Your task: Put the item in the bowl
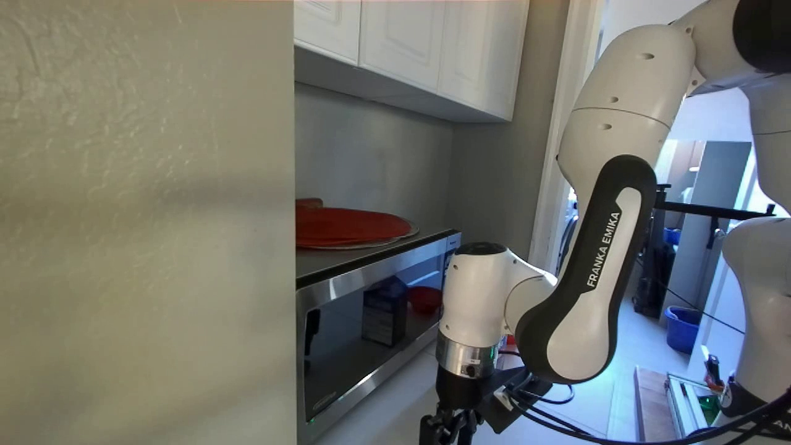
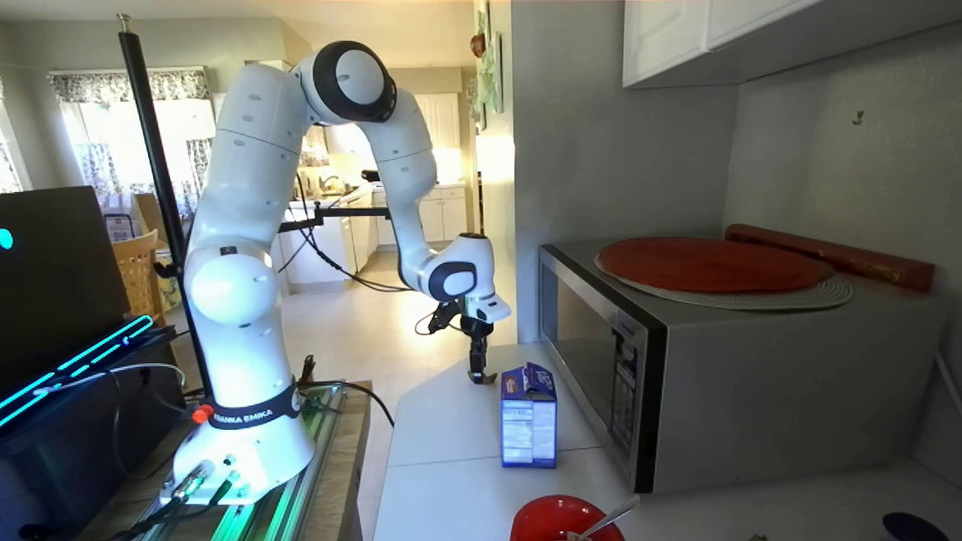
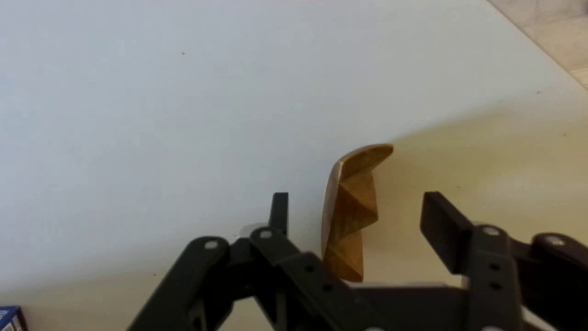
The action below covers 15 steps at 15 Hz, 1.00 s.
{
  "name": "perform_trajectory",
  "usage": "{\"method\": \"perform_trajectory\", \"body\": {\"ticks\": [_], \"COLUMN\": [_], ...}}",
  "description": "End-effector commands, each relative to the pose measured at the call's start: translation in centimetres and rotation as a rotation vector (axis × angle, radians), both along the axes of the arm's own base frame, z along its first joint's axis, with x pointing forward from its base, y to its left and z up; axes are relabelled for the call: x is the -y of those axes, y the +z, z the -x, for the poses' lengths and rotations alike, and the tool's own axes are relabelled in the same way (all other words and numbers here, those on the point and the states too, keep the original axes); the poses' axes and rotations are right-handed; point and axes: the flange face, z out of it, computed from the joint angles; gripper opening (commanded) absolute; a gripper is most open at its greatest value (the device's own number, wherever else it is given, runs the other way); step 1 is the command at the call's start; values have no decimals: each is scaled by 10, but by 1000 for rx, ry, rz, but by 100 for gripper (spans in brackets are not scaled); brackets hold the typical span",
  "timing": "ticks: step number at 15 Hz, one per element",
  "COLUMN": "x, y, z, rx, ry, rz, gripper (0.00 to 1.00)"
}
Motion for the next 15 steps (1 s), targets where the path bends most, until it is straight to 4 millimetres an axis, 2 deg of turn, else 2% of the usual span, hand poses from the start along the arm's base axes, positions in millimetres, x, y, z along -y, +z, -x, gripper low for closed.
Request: {"method": "perform_trajectory", "body": {"ticks": [1,2,3,4,7,10,11,12,15], "x": [-5,-5,-5,-5,-6,-5,-4,-2,8], "y": [-11,-13,-13,-14,-10,5,9,17,45], "z": [-5,-6,-7,-7,-8,-6,-4,-1,9], "rx": [14,15,17,19,23,19,11,-8,-64], "ry": [-5,-4,-5,-4,1,4,6,11,36], "rz": [2,2,2,4,7,7,8,5,35], "gripper": [76,59,51,50,27,7,4,7,7]}}
